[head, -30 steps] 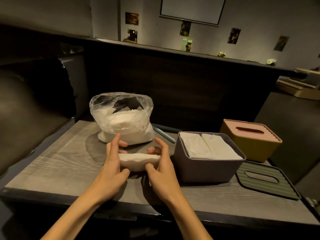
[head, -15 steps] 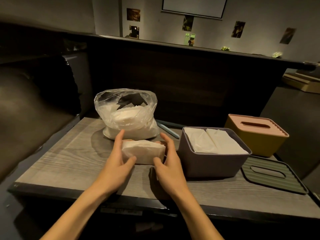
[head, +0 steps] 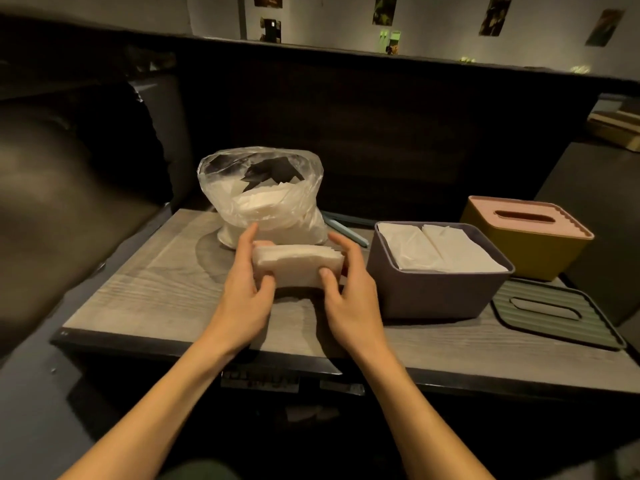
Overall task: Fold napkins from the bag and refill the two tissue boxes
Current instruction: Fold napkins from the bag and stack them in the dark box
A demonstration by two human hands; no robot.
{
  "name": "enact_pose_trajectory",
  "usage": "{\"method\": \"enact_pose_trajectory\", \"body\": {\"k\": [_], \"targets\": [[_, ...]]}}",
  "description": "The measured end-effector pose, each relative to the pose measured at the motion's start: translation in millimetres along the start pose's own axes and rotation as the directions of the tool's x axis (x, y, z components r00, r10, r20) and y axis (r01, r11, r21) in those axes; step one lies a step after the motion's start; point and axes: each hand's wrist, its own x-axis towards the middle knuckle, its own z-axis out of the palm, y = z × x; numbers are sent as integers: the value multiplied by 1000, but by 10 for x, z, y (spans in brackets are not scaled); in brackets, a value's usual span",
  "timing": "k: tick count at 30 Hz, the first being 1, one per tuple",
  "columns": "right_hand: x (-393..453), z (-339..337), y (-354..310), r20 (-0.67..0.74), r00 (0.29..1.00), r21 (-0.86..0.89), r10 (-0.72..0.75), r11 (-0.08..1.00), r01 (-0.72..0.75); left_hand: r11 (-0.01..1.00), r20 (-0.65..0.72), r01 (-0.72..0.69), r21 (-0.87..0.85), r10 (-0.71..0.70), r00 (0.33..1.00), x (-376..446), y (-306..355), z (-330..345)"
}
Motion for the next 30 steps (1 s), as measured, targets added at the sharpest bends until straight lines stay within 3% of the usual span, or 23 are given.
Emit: {"method": "enact_pose_trajectory", "body": {"k": [3, 6, 11, 16, 23, 26, 30], "targets": [[2, 10, 32, 43, 998, -67, 35, 997, -32, 998, 62, 56, 13, -57, 996, -10, -26, -12], [-1, 18, 65, -8, 999, -92, 36, 995, -37, 997, 11, 76, -1, -76, 997, -33, -16, -1], [-18, -9, 36, -49, 998, -149, -28, 989, 21, 992, -85, 125, 15, -124, 989, -27, 13, -34], [-82, -17, -113, -73, 988, -220, -133, 969, 114, 987, -51, 159, 26, -157, 986, -1, 86, -159], [-118, -359, -617, 17, 935, -428, -353, 843, 326, 996, 37, 82, -45, -80, 996, 18, 521, -243], [-40, -681, -711, -16, 930, -426, -366, 844, 325, 995, 61, 51, -89, -45, 997, 94, 789, -79], [47, -1169, -654, -72, 943, -459, -324, 850, 257, 999, 91, -26, -22, 28, 996, 267, 1092, 286]]}}
